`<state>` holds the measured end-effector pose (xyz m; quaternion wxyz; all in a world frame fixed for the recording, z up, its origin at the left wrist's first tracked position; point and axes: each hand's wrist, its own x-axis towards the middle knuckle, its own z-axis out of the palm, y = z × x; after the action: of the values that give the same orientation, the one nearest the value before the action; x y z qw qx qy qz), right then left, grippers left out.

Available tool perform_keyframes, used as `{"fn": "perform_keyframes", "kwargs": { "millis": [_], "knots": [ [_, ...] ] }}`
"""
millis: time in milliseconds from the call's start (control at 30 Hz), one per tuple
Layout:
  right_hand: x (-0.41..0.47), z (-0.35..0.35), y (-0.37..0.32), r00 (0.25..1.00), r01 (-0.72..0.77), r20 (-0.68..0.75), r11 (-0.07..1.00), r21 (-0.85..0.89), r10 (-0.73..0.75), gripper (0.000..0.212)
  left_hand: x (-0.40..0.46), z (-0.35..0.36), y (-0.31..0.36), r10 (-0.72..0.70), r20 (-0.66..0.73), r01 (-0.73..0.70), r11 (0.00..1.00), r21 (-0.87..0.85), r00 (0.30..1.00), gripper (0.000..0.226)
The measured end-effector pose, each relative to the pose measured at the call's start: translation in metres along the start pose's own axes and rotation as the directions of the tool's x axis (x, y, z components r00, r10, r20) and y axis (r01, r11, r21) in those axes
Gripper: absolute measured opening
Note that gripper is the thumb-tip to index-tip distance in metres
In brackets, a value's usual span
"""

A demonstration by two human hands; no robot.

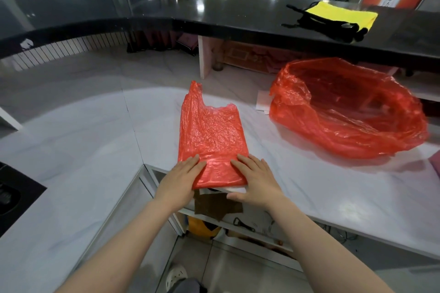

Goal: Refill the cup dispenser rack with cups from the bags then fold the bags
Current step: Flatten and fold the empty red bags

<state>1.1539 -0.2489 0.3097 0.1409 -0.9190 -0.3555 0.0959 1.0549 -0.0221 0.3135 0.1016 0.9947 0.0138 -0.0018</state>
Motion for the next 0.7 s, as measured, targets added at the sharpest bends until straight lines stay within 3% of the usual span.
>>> {"fn": "perform_keyframes", "kwargs": {
  "millis": [133, 267, 333, 567, 700],
  "knots": [
    [-0.008, -0.004, 0.001, 0.993, 0.017, -0.118, 0.985, 0.169, 0.003, 0.082, -0.016, -0.009, -0.009, -0.122, -0.120, 0.096, 0.974, -0.203, 0.985, 0.052],
    [-0.011, -0.004, 0.003, 0.952, -0.079, -0.243, 0.916, 0.394, 0.187, 0.028, -0.015, -0.017, -0.007, -0.335, -0.172, 0.190, 0.811, -0.553, 0.927, 0.031],
    [-0.010, -0.005, 0.001, 0.924, -0.144, -0.264, 0.892, 0.428, 0.275, 0.002, -0.010, -0.018, -0.008, -0.440, -0.158, 0.242, 0.719, -0.652, 0.884, 0.022],
    [-0.004, -0.001, 0.001, 0.836, -0.299, -0.242, 0.779, 0.550, 0.492, 0.033, 0.001, -0.011, -0.002, -0.574, -0.097, 0.373, 0.642, -0.670, 0.813, 0.032],
    [-0.002, -0.001, -0.001, 0.829, -0.309, -0.255, 0.788, 0.532, 0.498, 0.034, 0.007, -0.008, 0.003, -0.612, -0.120, 0.398, 0.637, -0.660, 0.782, 0.037]
  ]
}}
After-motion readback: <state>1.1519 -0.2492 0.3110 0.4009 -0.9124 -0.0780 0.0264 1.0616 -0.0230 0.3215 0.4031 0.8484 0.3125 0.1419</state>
